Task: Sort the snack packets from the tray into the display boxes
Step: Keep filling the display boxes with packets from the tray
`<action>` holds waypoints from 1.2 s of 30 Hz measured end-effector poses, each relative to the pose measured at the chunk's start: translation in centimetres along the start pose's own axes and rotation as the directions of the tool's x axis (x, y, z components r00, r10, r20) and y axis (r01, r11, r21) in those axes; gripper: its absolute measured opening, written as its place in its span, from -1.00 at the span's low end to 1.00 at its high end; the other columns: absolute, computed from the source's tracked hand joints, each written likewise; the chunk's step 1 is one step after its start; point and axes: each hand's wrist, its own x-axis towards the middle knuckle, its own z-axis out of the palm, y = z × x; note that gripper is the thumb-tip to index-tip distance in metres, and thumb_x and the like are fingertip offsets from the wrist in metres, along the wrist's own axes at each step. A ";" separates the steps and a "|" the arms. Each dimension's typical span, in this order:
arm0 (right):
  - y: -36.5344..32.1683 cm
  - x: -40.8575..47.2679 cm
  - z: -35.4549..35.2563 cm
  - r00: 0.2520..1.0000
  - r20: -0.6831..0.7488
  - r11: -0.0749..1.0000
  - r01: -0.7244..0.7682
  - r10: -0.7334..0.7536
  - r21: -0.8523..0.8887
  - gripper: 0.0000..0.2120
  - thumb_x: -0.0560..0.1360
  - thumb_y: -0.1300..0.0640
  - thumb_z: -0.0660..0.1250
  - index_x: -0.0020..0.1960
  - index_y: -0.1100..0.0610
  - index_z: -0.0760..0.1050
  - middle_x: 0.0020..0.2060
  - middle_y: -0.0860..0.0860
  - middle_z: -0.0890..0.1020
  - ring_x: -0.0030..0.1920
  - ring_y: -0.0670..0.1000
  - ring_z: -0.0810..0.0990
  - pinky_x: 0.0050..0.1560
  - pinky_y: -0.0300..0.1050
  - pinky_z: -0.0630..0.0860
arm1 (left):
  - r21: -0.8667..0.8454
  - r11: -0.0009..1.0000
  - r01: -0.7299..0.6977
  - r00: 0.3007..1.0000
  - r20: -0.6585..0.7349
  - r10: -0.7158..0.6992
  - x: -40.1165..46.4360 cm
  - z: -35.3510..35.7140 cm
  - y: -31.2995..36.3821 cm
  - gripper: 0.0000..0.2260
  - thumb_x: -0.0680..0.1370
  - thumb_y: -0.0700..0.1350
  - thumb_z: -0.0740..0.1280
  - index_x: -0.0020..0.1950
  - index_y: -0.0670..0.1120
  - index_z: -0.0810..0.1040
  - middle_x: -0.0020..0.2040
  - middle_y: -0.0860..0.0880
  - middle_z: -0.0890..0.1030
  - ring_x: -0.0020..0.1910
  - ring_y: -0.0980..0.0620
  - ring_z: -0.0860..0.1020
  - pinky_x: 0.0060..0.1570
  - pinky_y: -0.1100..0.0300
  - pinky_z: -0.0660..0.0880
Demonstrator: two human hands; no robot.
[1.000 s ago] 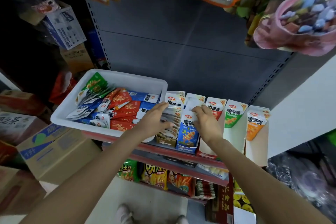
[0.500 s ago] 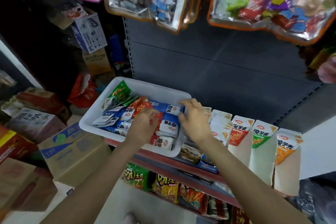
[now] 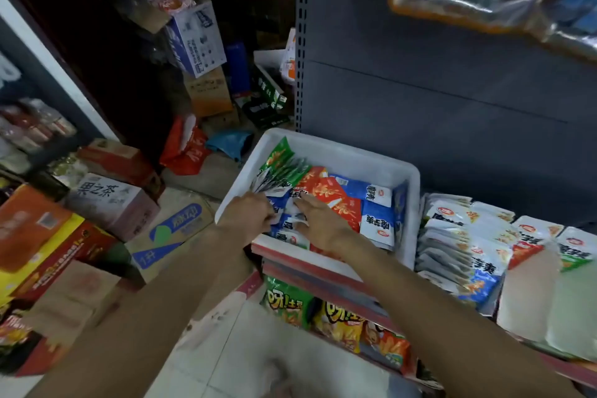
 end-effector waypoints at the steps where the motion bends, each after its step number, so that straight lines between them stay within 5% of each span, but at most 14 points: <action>1: 0.1 0.3 0.1 1.000 0.020 1.000 -0.014 0.015 -0.020 -0.45 0.62 0.06 0.14 0.54 0.14 0.05 0.54 0.02 -0.02 0.52 0.01 0.01 0.47 -0.17 0.04 | -0.033 0.999 0.027 0.999 -0.036 -0.029 0.1 -0.2 -0.1 -0.83 0.59 -0.12 0.22 0.06 -0.11 0.58 0.12 -0.09 0.51 0.08 -0.08 0.50 -0.03 0.12 0.42; 4: 0.1 0.7 0.1 0.998 0.046 0.998 -0.044 0.047 -0.051 -0.48 0.63 0.04 0.12 0.53 0.13 0.07 0.54 -0.01 0.00 0.50 0.02 0.11 0.47 -0.12 0.12 | 0.006 1.000 -0.009 0.982 -0.189 0.010 0.1 -0.6 -0.5 -0.90 0.52 -0.22 0.31 -0.16 -0.13 0.59 -0.13 -0.08 0.57 -0.13 -0.09 0.55 -0.17 0.07 0.51; 10: -0.6 -1.0 -1.6 0.987 -0.160 0.961 0.060 -0.017 0.270 -0.27 0.52 0.07 0.34 0.55 0.08 0.00 0.51 0.01 0.15 0.47 -0.02 0.18 0.21 -0.47 0.08 | -0.465 0.883 -0.054 0.895 -0.415 -0.164 -0.6 -3.5 1.5 -0.77 0.58 -0.19 0.19 -0.28 -0.14 0.31 -0.46 -0.01 0.33 -0.45 0.03 0.34 -0.36 0.13 0.23; 12: -1.0 -2.0 -2.2 0.980 -0.192 0.942 0.106 -0.045 0.319 -0.15 0.47 0.05 0.40 0.55 0.07 -0.08 0.50 0.00 0.19 0.44 -0.01 0.23 0.15 -0.49 0.13 | -0.605 0.790 -0.096 0.893 -0.403 -0.200 -0.4 -5.1 3.0 -0.72 0.54 -0.23 0.26 -0.37 -0.16 0.32 -0.48 -0.06 0.34 -0.46 0.04 0.34 -0.37 0.15 0.25; 14: -0.8 -2.9 -2.8 0.956 -0.291 0.936 0.144 -0.047 0.320 -0.18 0.49 0.09 0.38 0.55 0.06 -0.08 0.41 0.06 0.34 0.33 0.04 0.40 0.10 -0.40 0.28 | -0.793 0.596 -0.130 0.905 -0.340 -0.255 0.0 -6.5 4.6 -0.78 0.53 -0.23 0.29 -0.32 -0.22 0.47 -0.41 -0.15 0.51 -0.38 -0.04 0.52 -0.30 0.11 0.49; 16: 0.0 -3.9 -4.0 0.896 -0.445 0.921 0.178 -0.006 0.347 -0.39 0.56 0.20 0.28 0.52 0.04 0.10 0.20 0.11 0.54 0.09 0.06 0.56 -0.07 -0.36 0.37 | -0.921 0.355 -0.160 0.937 -0.255 -0.239 0.3 -7.8 6.5 -0.84 0.57 -0.17 0.29 -0.12 -0.24 0.59 -0.23 -0.15 0.65 -0.25 -0.02 0.66 -0.19 0.04 0.62; 18: 1.3 -5.3 -5.7 0.840 -0.535 0.890 0.175 0.088 0.421 -0.60 0.58 0.29 0.20 0.40 0.09 0.36 -0.11 0.07 0.62 -0.22 -0.05 0.58 -0.24 -0.37 0.38 | -0.940 0.274 -0.202 0.954 -0.253 -0.164 0.7 -8.2 8.1 -0.82 0.60 -0.13 0.24 0.03 -0.19 0.60 -0.13 -0.07 0.66 -0.20 0.17 0.65 -0.12 0.18 0.61; 20: 3.1 -7.1 -7.4 0.807 -0.546 0.779 0.187 0.226 0.599 -0.80 0.55 0.33 0.23 0.13 0.24 0.54 -0.25 0.01 0.60 -0.31 -0.16 0.53 -0.23 -0.30 0.44 | -0.920 0.272 -0.282 0.941 -0.320 -0.107 1.1 -8.2 9.6 -0.82 0.61 -0.16 0.21 0.09 -0.12 0.59 -0.08 0.03 0.64 -0.14 0.30 0.61 -0.05 0.34 0.55; 22: 5.2 -9.2 -8.7 0.751 -0.553 0.643 0.228 0.362 0.731 -0.92 0.51 0.35 0.30 -0.06 0.24 0.55 -0.20 0.07 0.61 -0.19 -0.06 0.57 -0.16 -0.09 0.53 | -0.888 0.319 -0.332 0.927 -0.370 -0.063 1.8 -7.8 11.1 -0.86 0.59 -0.20 0.25 0.06 -0.07 0.57 -0.07 0.10 0.61 -0.11 0.35 0.57 0.01 0.42 0.48; 26: 8.9 -13.9 -11.0 0.653 -0.545 0.530 0.250 0.525 0.810 -0.84 0.49 0.35 0.30 -0.15 0.12 0.52 -0.23 0.02 0.61 -0.21 -0.05 0.58 -0.14 -0.01 0.55 | -0.854 0.422 -0.306 0.947 -0.318 0.044 3.1 -7.0 15.8 -0.78 0.53 -0.24 0.34 0.18 -0.14 0.53 0.08 0.00 0.59 0.05 0.15 0.56 0.00 0.47 0.43; 29: 11.1 -17.3 -12.4 0.609 -0.537 0.485 0.268 0.584 0.832 -0.79 0.53 0.34 0.18 -0.20 0.14 0.49 -0.35 -0.01 0.56 -0.32 -0.09 0.56 -0.34 -0.16 0.55 | -0.732 0.607 -0.309 0.948 -0.289 0.135 3.7 -6.5 19.8 -0.61 0.52 -0.15 0.38 0.33 -0.13 0.44 0.26 -0.04 0.51 0.25 0.04 0.47 0.10 0.36 0.36; 32: 12.7 -20.1 -13.2 0.604 -0.547 0.489 0.279 0.580 0.827 -0.77 0.55 0.38 0.07 -0.08 0.19 0.47 -0.33 0.00 0.58 -0.30 -0.07 0.63 -0.41 -0.20 0.56 | -0.703 0.619 -0.349 0.936 -0.295 0.193 3.7 -6.5 23.6 -0.44 0.46 -0.05 0.44 0.41 -0.07 0.34 0.36 -0.03 0.38 0.35 0.05 0.35 0.28 0.24 0.28; 36: 14.7 -21.6 -13.7 0.619 -0.539 0.446 0.317 0.571 0.837 -0.62 0.60 0.30 0.11 0.32 -0.08 0.31 -0.15 -0.06 0.62 -0.21 -0.16 0.66 -0.38 -0.22 0.57 | -0.561 0.682 -0.469 0.883 -0.281 0.376 3.9 -6.4 27.8 -0.32 0.45 -0.02 0.45 0.49 -0.01 0.22 0.44 0.01 0.28 0.40 0.06 0.27 0.39 0.21 0.19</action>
